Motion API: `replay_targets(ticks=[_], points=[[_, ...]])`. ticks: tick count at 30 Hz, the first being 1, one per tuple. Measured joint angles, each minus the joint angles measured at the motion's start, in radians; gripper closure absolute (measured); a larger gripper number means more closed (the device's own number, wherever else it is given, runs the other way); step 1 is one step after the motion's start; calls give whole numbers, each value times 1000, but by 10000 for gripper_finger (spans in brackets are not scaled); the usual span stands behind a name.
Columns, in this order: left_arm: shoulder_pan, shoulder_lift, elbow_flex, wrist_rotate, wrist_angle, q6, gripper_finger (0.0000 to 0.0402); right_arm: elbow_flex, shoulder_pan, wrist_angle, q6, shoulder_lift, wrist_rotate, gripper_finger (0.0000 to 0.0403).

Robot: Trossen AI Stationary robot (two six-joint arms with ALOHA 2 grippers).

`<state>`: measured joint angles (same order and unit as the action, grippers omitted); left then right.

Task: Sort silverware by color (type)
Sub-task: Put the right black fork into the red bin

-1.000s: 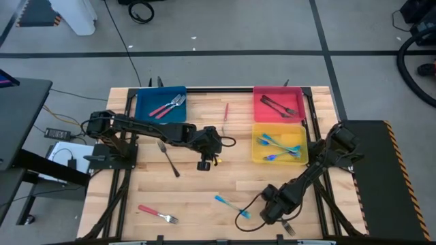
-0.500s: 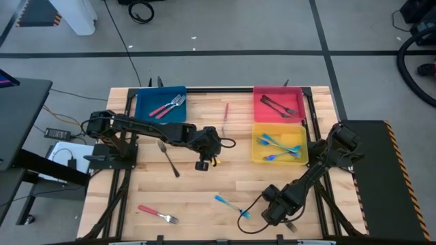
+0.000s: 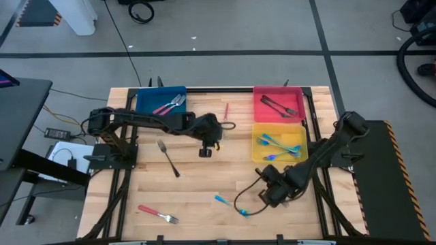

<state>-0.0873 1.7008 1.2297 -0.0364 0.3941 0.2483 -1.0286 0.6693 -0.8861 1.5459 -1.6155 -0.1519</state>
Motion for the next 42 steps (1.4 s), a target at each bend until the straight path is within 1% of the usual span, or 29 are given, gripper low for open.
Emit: replay_targets(ticks=[2, 5, 7, 9, 12, 14, 16, 19, 23, 26, 30, 32, 35, 37, 42], points=[[-29, 0, 0, 0, -9, -1, 288, 0, -20, -44, -37, 42, -50, 395], [-70, 0, 0, 13, -40, -11, 288, -1, -62, -102, -110, 111, -157, 395], [-95, 0, 0, 56, -64, -16, 288, -1, -96, -124, -176, 151, -263, 395], [-118, 0, 0, 121, -92, -21, 288, -1, -131, -126, -260, 184, -388, 395], [-144, 0, 0, 225, -139, -27, 288, -2, -188, -106, -399, 219, -557, 395], [-157, 0, 0, 273, -172, -36, 288, -2, -226, -83, -487, 236, -644, 395], [-165, 0, 0, 294, -204, -52, 288, -2, -260, -50, -575, 246, -720, 395], [-172, 0, 0, 296, -267, -66, 288, -2, -303, 38, -713, 253, -819, 395], [-176, 15, 0, 296, -377, -98, 288, -3, -368, 202, -982, 253, -889, 395], [-179, 28, 2, 296, -486, -108, 288, -3, -424, 325, -1193, 258, -898, 395], [-179, 32, 0, 296, -565, -106, 288, -5, -485, 450, -1373, 263, -918, 394], [-183, 34, 1, 296, -589, -105, 288, -5, -501, 473, -1416, 264, -934, 394], [-194, 36, 0, 296, -630, -98, 288, -5, -511, 471, -1441, 265, -962, 394], [-208, 36, 0, 296, -665, -98, 288, -5, -514, 472, -1451, 265, -987, 394], [-248, 36, 0, 295, -766, -107, 288, -5, -532, 474, -1464, 265, -1007, 394]])
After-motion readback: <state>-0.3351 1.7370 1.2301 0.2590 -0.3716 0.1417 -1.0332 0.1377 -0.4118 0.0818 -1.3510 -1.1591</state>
